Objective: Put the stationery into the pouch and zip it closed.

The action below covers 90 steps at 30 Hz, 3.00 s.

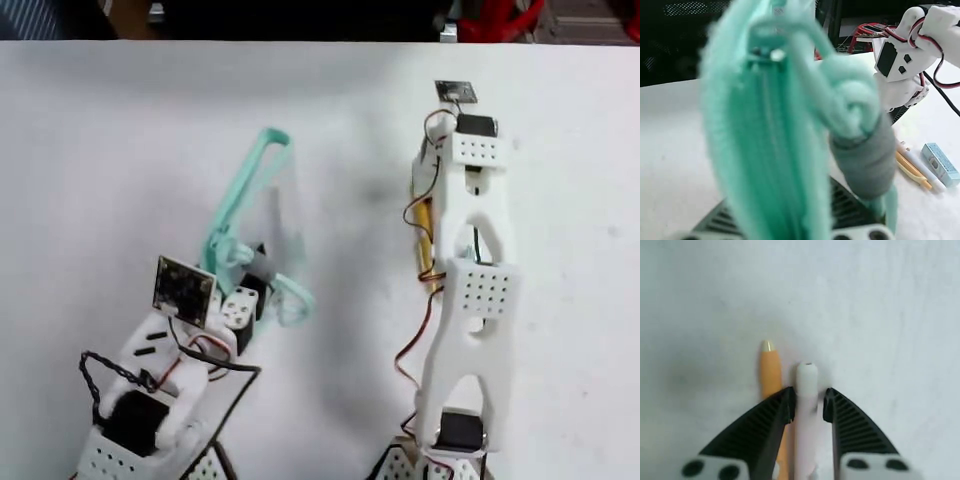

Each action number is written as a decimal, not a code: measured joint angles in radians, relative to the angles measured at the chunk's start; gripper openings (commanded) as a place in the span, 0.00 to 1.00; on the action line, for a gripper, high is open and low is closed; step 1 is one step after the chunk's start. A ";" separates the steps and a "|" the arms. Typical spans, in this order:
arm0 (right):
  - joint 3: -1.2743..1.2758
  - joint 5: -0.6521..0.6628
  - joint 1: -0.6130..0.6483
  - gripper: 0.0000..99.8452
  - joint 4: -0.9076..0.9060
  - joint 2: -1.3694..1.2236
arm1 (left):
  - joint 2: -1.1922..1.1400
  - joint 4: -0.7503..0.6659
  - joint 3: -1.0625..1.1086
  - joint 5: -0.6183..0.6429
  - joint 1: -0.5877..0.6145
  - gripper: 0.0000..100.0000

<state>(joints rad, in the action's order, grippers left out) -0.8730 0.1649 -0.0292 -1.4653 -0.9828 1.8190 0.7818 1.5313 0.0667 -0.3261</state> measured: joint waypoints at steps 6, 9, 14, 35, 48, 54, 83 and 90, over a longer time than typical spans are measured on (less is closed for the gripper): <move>-0.005 0.040 -0.003 0.02 0.017 -0.005 | 0.000 0.000 0.000 0.000 -0.002 0.06; -0.051 0.041 0.003 0.02 -0.046 0.005 | 0.000 0.000 0.000 0.000 -0.002 0.11; -0.218 0.043 0.035 0.02 -0.221 0.132 | 0.002 0.000 0.002 0.000 0.003 0.15; -0.310 -0.245 0.582 0.02 -0.120 1.013 | -0.003 0.000 0.005 0.000 0.005 0.15; -0.311 -0.281 0.621 0.02 0.054 0.896 | -0.003 0.000 0.005 0.000 0.006 0.15; -0.310 -0.302 0.629 0.02 -0.029 0.838 | -0.003 0.000 0.005 0.000 0.006 0.15; -0.107 -0.361 0.723 0.25 -0.249 0.835 | -0.008 0.000 0.005 0.000 0.006 0.15; -0.100 -0.341 0.721 0.24 -0.249 0.947 | -0.008 0.000 0.005 0.000 0.006 0.15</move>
<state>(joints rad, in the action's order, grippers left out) -0.9728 -0.1757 0.6920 -1.7139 -0.0361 1.8113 0.7818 1.5359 0.0667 -0.3199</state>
